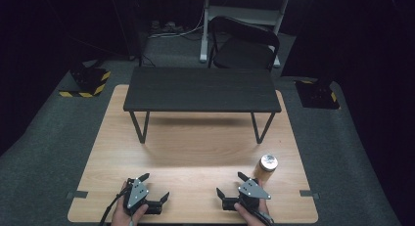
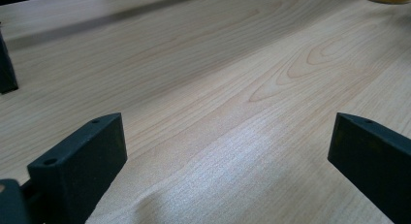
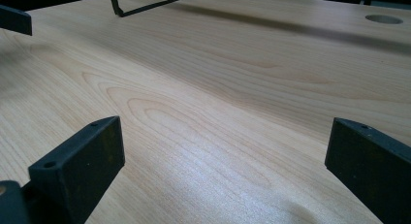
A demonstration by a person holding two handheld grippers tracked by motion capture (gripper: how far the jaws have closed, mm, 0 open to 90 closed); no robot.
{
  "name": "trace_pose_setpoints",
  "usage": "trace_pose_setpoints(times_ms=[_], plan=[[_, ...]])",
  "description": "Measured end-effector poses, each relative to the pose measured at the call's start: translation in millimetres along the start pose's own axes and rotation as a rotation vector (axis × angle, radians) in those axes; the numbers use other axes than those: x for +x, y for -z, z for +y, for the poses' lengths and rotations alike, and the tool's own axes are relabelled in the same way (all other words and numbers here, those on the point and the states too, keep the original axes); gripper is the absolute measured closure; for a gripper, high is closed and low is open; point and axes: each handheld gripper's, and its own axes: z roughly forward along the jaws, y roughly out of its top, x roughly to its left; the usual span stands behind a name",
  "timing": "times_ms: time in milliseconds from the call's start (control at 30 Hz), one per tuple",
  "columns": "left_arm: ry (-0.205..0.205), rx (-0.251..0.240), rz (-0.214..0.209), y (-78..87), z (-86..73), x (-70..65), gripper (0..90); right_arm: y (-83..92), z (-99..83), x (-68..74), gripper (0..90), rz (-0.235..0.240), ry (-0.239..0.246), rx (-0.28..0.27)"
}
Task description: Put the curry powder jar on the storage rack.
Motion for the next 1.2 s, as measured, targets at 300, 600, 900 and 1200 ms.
trace_pose_setpoints(times_ms=[300,600,900,1200], plan=[[0.011,0.011,-0.009,-0.7,1.9,1.4,0.5,7.0,1.1,-6.6,0.2,0.057,0.01,-0.033],[0.009,0.005,-0.013,0.3,0.6,2.1,0.5,38.5,6.7,0.8,0.5,0.064,0.044,-0.057],[0.012,0.001,-0.014,0.9,-0.3,2.0,0.5,85.1,-0.3,5.1,0.5,-0.012,0.015,-0.043],[0.013,0.005,-0.015,0.4,0.5,2.3,0.5,98.7,-11.3,-6.1,0.5,-0.181,-0.051,-0.061]])
